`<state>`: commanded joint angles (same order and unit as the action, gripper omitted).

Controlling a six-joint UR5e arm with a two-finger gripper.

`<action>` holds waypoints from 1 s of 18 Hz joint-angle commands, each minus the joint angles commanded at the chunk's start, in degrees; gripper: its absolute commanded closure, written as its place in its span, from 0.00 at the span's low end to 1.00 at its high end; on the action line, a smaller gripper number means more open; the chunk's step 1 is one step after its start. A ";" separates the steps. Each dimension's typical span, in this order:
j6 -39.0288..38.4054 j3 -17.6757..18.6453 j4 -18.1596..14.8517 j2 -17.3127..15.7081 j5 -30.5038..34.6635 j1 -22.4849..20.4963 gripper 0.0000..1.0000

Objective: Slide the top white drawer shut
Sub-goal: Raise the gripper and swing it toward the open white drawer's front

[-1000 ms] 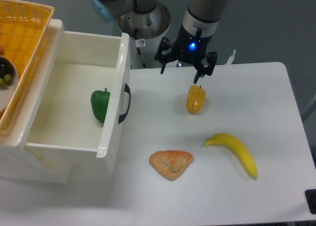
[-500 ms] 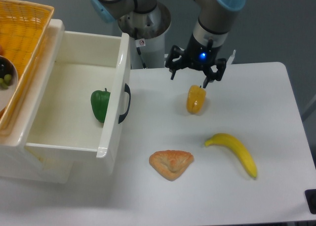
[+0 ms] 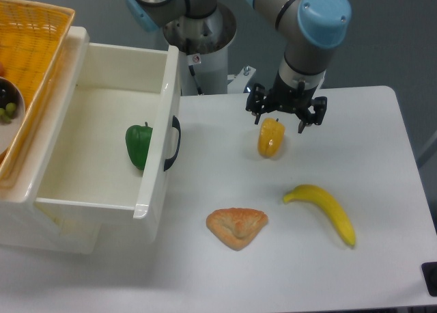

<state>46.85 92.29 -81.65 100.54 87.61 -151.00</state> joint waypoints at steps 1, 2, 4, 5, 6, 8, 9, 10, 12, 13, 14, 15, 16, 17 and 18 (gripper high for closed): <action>-0.09 0.00 0.00 0.18 1.32 0.44 0.00; -0.18 0.09 0.00 0.44 1.86 1.32 0.00; -1.05 0.17 0.44 0.79 2.04 2.03 0.00; -3.06 0.18 1.22 0.79 2.04 2.12 0.00; -5.60 0.26 2.45 0.97 1.95 2.29 0.00; -9.48 0.44 3.51 1.50 1.95 3.08 0.00; -10.89 0.44 3.69 1.85 1.95 3.61 0.00; -12.90 0.53 3.78 2.02 1.86 3.96 0.00; -17.03 0.44 4.39 3.42 1.77 5.45 0.00; -17.83 0.53 4.74 4.39 1.77 6.33 0.00; -18.28 0.53 4.75 5.36 1.95 7.55 0.00; -18.72 0.53 4.57 6.15 1.86 8.18 0.00; -19.07 0.44 4.57 6.24 1.69 8.27 0.00; -19.16 0.53 4.66 6.42 1.60 8.53 0.00; -19.07 0.53 4.66 6.85 1.60 9.23 0.00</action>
<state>27.77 92.81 -76.99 107.40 89.21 -141.77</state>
